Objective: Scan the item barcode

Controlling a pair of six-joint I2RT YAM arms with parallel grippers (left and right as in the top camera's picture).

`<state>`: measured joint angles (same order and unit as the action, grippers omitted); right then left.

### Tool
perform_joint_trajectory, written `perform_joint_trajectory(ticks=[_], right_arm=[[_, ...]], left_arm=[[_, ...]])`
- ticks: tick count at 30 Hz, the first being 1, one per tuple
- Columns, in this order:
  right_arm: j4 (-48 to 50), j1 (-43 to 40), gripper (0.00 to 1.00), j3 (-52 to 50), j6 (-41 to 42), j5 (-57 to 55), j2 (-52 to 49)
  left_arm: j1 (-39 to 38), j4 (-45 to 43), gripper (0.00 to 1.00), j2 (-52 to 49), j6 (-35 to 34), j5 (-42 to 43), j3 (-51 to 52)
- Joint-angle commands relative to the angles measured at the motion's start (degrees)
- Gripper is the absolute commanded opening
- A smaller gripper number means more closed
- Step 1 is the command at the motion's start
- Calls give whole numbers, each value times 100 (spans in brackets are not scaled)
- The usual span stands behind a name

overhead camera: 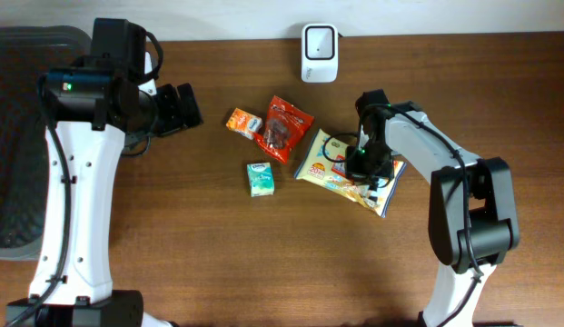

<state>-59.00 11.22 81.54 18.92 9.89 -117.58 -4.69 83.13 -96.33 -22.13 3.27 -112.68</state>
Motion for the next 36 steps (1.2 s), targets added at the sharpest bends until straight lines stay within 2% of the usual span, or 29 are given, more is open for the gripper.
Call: perform_joint_trajectory(ticks=[1, 6, 10, 16, 22, 26, 30, 32, 36], right_arm=[[-848, -149, 4, 321, 149, -413, -195], [-2319, -149, 4, 1687, 83, -415, -195], [-2297, 2, 4, 1755, -61, -415, -210], [-1226, 400, 4, 944, 22, -415, -212], [494, 570, 4, -48, 949, -308, -212], [1617, 577, 4, -284, 1060, 457, -219], [2321, 483, 5, -131, 1355, 494, -216], [2210, 306, 4, 229, 1353, 527, -214], [713, -151, 4, 1515, 785, 664, -214]], left_arm=[[9, 2, 99, -20, -52, 59, 0], [9, 2, 99, -20, -55, 57, 0], [9, 2, 99, -20, -52, 57, 0], [9, 2, 99, -20, -55, 59, 0], [9, 2, 99, -20, -55, 59, 0], [9, 2, 99, -20, -52, 57, 0], [9, 2, 99, -20, -55, 59, 0], [9, 2, 99, -20, -52, 57, 0], [9, 2, 99, -20, -52, 57, 0]])
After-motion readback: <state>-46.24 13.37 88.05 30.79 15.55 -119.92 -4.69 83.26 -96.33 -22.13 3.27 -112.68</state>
